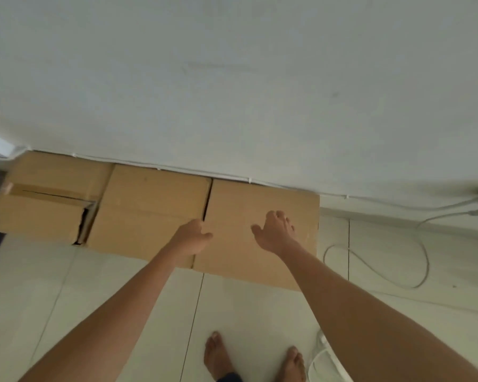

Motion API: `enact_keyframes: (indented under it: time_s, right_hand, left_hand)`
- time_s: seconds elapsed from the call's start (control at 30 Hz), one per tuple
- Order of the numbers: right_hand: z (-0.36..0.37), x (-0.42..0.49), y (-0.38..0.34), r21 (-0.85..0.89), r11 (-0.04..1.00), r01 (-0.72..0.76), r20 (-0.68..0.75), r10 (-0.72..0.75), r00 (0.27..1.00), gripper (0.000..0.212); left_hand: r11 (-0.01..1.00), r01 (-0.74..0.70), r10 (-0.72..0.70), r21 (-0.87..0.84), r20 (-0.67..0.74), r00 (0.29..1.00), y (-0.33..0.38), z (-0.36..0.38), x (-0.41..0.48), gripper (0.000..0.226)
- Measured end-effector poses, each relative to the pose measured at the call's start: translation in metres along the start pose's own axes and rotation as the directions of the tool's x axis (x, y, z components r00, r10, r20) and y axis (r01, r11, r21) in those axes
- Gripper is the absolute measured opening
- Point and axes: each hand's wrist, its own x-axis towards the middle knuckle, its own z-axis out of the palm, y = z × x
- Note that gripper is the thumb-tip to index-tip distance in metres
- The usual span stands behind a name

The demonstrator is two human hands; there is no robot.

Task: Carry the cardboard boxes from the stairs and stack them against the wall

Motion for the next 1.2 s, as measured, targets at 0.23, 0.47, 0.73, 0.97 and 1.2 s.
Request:
enact_keyframes:
  time_s: [0.23, 0.47, 0.73, 0.97, 1.2]
  right_hand:
    - [-0.099, -0.108, -0.077, -0.041, 0.992, 0.117, 0.095, -0.113, 0.989, 0.051]
    - [-0.18, -0.195, -0.145, -0.181, 0.962, 0.206, 0.165, -0.177, 0.97, 0.045]
    - [-0.233, -0.269, -0.203, -0.393, 0.861, 0.322, 0.199, -0.262, 0.944, 0.055]
    - [-0.245, -0.328, -0.265, -0.5, 0.72, 0.481, 0.224, -0.429, 0.875, 0.062]
    - [-0.201, -0.397, -0.314, -0.527, 0.481, 0.7, 0.368, -0.613, 0.699, 0.057]
  left_hand:
    - [0.988, 0.016, 0.01, -0.154, 0.168, 0.986, -0.006, -0.068, -0.141, 0.029]
    - [0.98, -0.054, 0.052, -0.191, -0.014, 0.999, 0.002, -0.152, -0.233, 0.046]
    - [0.947, -0.188, 0.123, -0.26, -0.247, 0.961, -0.004, -0.208, -0.323, 0.041]
    - [0.877, -0.271, 0.035, -0.396, -0.511, 0.859, -0.037, -0.212, -0.406, 0.03]
    - [0.862, -0.14, -0.252, -0.488, -0.65, 0.717, -0.119, -0.172, -0.505, 0.029]
